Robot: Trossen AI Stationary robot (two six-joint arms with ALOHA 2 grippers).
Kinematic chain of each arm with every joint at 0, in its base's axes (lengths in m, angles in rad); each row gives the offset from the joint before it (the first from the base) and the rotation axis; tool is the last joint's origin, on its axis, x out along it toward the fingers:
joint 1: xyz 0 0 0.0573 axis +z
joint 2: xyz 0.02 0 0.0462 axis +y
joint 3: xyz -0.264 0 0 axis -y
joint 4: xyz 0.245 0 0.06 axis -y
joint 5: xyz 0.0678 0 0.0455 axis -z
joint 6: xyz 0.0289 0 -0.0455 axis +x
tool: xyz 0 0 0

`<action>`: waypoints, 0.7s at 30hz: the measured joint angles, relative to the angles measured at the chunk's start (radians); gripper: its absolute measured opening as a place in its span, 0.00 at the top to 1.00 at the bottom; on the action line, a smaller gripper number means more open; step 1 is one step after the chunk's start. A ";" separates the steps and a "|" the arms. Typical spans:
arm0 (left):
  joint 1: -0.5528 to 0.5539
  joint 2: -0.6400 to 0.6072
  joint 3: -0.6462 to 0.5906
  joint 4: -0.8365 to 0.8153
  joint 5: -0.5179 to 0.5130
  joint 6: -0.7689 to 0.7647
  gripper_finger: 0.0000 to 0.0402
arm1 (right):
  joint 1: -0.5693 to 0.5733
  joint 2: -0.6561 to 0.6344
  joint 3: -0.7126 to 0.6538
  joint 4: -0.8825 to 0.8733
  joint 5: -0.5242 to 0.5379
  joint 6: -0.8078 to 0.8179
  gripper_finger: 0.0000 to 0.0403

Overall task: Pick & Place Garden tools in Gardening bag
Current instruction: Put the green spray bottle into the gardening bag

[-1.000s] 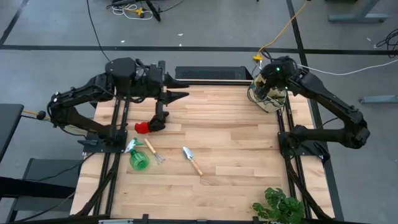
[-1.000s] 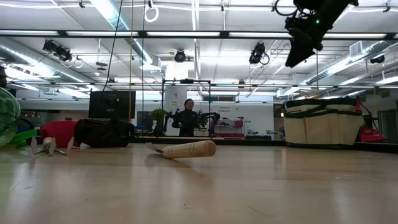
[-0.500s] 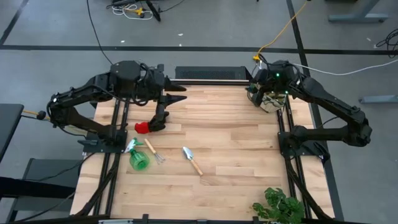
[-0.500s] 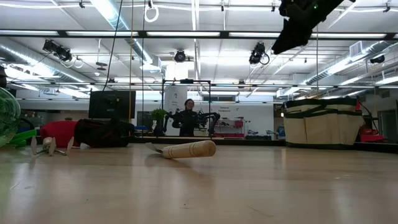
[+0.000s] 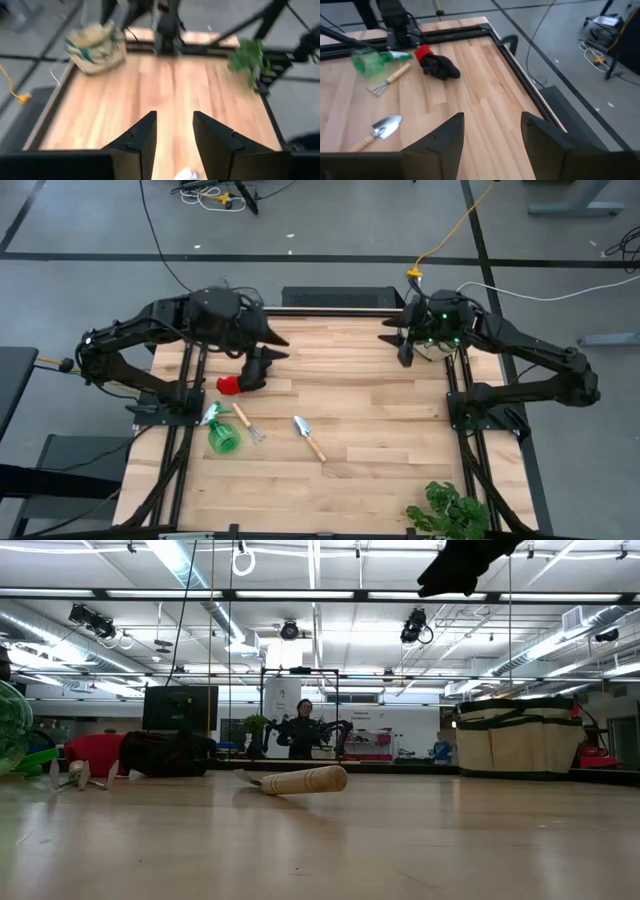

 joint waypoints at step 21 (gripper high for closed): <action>-0.243 0.024 -0.004 -0.404 0.028 -0.039 0.67 | 0.071 0.000 0.000 0.009 0.004 0.102 0.51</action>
